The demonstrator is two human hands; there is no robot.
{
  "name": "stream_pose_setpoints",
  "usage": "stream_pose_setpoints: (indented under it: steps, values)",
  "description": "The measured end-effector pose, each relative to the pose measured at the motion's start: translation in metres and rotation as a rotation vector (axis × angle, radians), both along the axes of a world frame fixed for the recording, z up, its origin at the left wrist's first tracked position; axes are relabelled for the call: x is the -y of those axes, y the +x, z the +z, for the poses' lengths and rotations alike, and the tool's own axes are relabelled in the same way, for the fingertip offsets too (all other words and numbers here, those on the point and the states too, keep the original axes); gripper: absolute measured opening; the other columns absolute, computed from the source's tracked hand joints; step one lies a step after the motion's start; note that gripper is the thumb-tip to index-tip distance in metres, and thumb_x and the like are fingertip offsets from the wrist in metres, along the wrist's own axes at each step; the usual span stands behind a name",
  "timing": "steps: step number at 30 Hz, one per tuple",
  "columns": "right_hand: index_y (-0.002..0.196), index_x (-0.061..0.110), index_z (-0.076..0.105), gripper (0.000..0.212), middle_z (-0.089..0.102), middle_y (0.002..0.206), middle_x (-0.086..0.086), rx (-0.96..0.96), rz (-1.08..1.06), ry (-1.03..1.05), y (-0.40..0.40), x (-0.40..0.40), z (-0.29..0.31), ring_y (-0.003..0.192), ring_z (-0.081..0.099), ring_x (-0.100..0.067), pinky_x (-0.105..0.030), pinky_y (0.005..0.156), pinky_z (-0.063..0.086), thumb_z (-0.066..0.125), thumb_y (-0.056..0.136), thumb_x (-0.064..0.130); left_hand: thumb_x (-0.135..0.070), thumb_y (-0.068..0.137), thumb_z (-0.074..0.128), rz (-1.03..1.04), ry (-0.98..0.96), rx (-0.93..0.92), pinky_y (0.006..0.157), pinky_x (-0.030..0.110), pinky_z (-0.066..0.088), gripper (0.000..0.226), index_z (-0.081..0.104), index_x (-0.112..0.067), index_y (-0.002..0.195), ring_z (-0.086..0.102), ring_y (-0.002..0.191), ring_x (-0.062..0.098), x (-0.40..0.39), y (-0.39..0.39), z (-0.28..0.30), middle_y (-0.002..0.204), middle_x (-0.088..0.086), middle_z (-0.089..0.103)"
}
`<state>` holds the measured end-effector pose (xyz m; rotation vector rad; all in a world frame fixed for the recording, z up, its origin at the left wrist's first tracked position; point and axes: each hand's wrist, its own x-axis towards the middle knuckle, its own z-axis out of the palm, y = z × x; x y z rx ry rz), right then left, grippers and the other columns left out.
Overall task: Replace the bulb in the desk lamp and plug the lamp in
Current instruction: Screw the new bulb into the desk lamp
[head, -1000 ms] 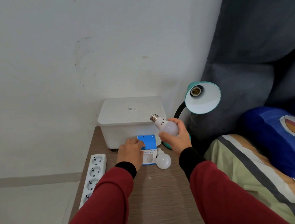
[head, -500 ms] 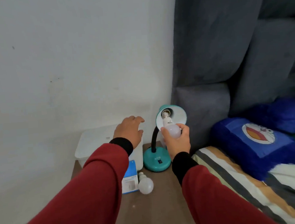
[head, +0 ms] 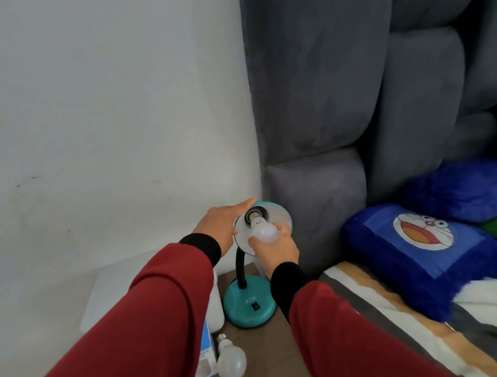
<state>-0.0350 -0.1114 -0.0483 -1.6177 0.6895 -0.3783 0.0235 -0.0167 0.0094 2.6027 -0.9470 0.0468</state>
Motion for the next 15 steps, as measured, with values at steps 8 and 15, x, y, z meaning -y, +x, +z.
stream_pose_setpoints:
  steps: [8, 15]
  values:
    - [0.142, 0.019, 0.033, 0.067, 0.051, 0.132, -0.017, 0.021, -0.013, 0.056, 0.004, -0.003, 0.002, 0.118, 0.053, -0.034, -0.037, 0.100, 0.046, 0.060, 0.085, 0.043, 0.011, 0.093, 0.038, 0.033, -0.052, -0.029, 0.083, 0.016, 0.038, 0.076, 0.030, -0.046, 0.142, 0.052, 0.084, 0.008, -0.001, 0.006, -0.008, 0.097, -0.003, 0.048]
    - [0.111, 0.049, 0.032, 0.066, 0.056, 0.119, -0.012, 0.078, -0.079, 0.183, 0.009, -0.016, -0.007, 0.102, 0.064, -0.033, -0.045, 0.092, 0.052, 0.066, 0.056, 0.057, 0.011, 0.093, 0.038, 0.033, -0.069, -0.031, 0.082, 0.015, 0.036, 0.077, 0.028, -0.049, 0.141, 0.050, 0.083, 0.006, -0.001, 0.008, -0.010, 0.098, -0.004, 0.046]
